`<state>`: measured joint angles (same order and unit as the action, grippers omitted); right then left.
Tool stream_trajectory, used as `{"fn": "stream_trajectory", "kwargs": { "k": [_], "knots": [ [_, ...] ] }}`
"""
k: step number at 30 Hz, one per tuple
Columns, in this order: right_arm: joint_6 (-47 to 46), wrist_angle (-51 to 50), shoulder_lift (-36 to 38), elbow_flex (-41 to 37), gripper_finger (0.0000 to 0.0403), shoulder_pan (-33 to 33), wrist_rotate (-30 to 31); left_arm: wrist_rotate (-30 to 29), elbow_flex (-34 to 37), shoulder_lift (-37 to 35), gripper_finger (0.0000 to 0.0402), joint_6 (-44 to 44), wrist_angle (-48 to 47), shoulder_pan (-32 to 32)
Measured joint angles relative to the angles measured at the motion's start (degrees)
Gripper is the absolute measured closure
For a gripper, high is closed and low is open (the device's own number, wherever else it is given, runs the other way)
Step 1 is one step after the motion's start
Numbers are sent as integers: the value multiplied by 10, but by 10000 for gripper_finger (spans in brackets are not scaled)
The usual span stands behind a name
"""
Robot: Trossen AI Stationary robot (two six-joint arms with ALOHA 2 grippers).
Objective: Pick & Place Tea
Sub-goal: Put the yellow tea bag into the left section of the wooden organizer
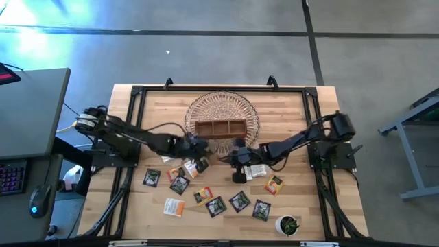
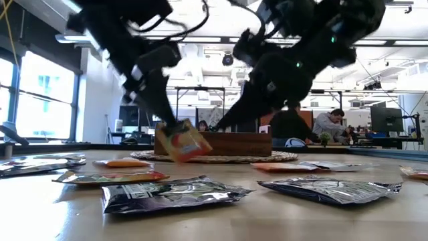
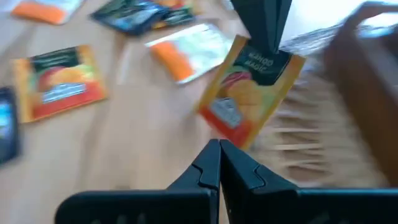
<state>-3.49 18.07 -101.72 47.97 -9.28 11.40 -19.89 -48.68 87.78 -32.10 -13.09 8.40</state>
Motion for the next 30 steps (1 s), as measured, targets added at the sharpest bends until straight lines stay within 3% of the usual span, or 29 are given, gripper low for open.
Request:
{"fn": "stream_trajectory", "kwargs": {
  "k": [5, 11, 20, 30],
  "knots": [
    [24, -45, 66, 1, 402, 0, 75, -62, -77, 0, 401, 84, -138, -53],
    [25, -88, 133, 2, 402, -1, 99, -89, -146, 0, 401, 161, -229, -100],
    [21, -121, 146, 1, 402, -1, 93, -84, -159, 12, 401, 224, -246, -156],
    [18, -131, 146, 1, 402, -1, 95, -84, -159, 55, 401, 314, -204, -159]
  ]
}}
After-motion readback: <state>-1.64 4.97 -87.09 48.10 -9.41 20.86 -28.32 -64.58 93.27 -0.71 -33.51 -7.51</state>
